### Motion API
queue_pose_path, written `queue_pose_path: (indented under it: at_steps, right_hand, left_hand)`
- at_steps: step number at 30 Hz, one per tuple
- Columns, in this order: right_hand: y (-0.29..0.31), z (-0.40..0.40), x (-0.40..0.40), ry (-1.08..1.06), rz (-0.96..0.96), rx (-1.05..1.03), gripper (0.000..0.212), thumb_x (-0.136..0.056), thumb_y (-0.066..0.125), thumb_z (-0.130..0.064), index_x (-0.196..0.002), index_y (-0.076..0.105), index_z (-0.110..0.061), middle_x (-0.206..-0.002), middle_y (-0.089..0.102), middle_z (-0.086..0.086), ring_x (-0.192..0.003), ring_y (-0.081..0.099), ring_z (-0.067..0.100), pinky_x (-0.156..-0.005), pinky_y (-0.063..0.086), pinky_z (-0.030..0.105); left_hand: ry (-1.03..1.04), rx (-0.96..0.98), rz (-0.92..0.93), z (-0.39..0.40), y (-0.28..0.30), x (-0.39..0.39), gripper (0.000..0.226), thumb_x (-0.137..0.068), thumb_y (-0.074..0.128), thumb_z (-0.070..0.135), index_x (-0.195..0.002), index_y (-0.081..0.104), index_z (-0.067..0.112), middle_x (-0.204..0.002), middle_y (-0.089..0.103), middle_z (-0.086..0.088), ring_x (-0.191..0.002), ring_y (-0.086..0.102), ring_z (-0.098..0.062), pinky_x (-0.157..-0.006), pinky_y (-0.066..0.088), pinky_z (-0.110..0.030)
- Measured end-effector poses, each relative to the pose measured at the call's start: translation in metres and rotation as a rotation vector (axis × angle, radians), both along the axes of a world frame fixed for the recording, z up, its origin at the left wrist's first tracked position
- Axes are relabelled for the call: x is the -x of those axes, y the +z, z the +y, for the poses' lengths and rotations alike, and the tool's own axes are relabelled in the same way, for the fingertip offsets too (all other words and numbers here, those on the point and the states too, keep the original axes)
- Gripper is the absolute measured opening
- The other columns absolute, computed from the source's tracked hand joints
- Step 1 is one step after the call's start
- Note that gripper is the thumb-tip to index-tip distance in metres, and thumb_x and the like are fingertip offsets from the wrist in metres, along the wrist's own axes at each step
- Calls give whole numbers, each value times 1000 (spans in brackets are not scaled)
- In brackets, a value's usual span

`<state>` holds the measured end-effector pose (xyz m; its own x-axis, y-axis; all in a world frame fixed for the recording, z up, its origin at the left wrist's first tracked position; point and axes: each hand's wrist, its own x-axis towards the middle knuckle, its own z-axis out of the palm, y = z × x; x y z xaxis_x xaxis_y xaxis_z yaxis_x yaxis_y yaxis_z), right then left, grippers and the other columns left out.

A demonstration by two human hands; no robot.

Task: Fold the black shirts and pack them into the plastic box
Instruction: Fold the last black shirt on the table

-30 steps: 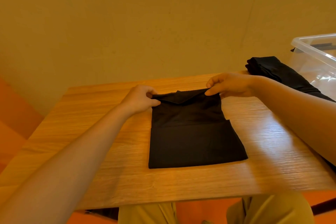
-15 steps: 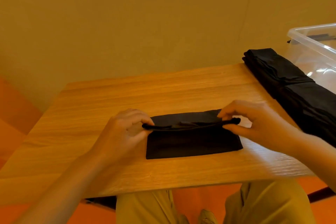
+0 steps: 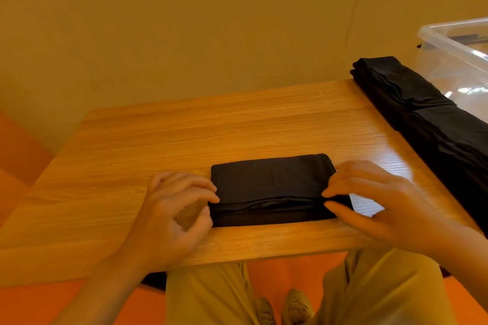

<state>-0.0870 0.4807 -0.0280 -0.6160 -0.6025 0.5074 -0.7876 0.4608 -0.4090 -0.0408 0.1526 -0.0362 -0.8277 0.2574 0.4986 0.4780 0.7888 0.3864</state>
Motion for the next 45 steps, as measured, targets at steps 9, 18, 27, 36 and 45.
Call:
queue_pose_path:
  at_steps: [9, 18, 27, 36, 45]
  right_hand:
    - [-2, -73, 21, -309, -208, -425, 60, -99, 25, -45, -152, 14, -20, -160, 9, -4, -145, 3, 7, -118, 8, 26]
    - [-31, -33, 6, -467, -322, -503, 87, -77, -7, -76, -150, -10, -29, -156, -15, -16, -139, -21, -4, -115, -11, 21]
    - [-30, -34, 3, -451, -357, -466, 92, -74, -9, -75, -152, -6, -26, -158, -12, -12, -142, -19, 2, -119, -7, 33]
    - [2, -25, 10, -567, -458, -211, 54, -96, 50, -38, -143, 36, -16, -143, 46, 4, -129, 44, 21, -103, 38, 33]
    - [21, -34, 27, -571, -847, -242, 45, -76, 79, -26, -114, 58, -14, -112, 60, 3, -98, 56, 19, -80, 48, 32]
  left_hand:
    - [168, 192, -342, 87, -4, 47, 58, -101, 23, 51, -153, 15, 28, -160, 9, 11, -146, 3, -4, -114, -2, -22]
    - [226, 427, -445, 73, -20, 45, 71, -90, 5, 69, -152, -7, 36, -160, -8, 13, -146, -12, -5, -121, -4, -35]
    - [-45, 380, -225, 55, -24, 40, 72, -94, 3, 66, -150, 28, 29, -158, 18, 10, -147, 7, -4, -120, 6, -35]
    - [238, 129, -429, 25, -6, 35, 59, -99, 36, 49, -151, 24, 24, -156, 27, 5, -144, 23, -13, -117, 22, -35]
    - [239, 134, -939, 26, 46, 60, 57, -84, 73, 24, -136, 50, 19, -129, 54, -2, -119, 50, -19, -100, 43, -36]
